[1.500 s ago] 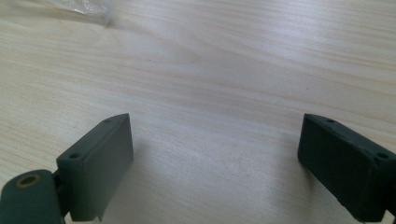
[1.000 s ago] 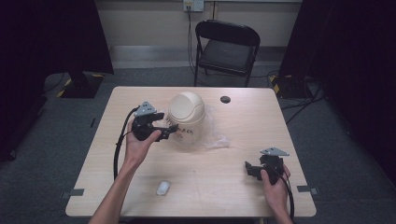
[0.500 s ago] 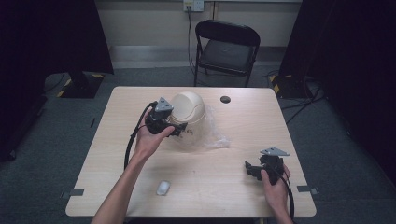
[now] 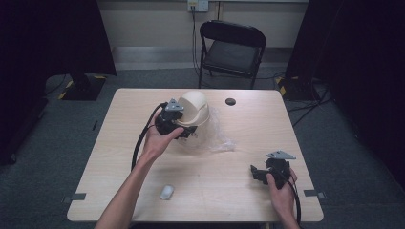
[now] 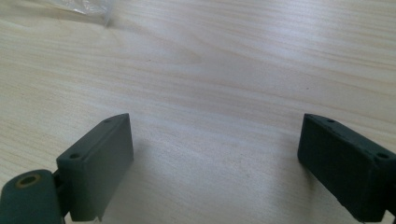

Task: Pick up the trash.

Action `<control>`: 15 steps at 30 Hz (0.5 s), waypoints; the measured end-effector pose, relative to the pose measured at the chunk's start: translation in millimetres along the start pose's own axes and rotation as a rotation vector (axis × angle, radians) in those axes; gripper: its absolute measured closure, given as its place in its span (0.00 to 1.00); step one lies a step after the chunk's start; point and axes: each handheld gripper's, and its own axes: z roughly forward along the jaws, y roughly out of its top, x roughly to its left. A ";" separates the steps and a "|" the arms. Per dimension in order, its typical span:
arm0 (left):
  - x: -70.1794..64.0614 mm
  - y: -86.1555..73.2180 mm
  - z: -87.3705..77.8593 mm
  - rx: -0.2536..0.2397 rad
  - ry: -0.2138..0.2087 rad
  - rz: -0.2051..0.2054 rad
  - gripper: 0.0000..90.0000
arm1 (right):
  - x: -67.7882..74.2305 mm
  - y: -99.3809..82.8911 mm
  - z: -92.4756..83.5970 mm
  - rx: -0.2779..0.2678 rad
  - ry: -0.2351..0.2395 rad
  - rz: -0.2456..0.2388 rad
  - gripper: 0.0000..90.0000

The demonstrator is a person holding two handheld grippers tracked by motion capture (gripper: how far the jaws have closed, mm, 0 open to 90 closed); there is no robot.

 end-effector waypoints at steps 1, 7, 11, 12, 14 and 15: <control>1.3 0.5 5.1 0.007 -0.012 -0.006 0.23 | 0.1 0.0 0.1 0.000 -0.002 0.001 0.11; 0.1 1.3 16.5 0.020 -0.018 -0.007 0.24 | 0.0 0.0 0.0 0.000 0.000 0.000 0.11; 2.1 3.7 23.9 0.058 -0.026 0.003 0.25 | -0.1 0.0 -0.1 0.001 0.000 -0.002 0.11; 3.4 4.2 25.0 0.060 -0.031 -0.004 0.25 | -0.1 -0.1 -0.1 0.001 0.000 -0.002 0.11; 3.8 4.2 27.2 0.063 -0.030 -0.008 0.24 | -0.1 -0.1 -0.1 0.001 0.000 -0.002 0.11; 3.8 4.2 27.2 0.063 -0.030 -0.008 0.24 | -0.1 -0.1 -0.1 0.001 0.000 -0.002 0.11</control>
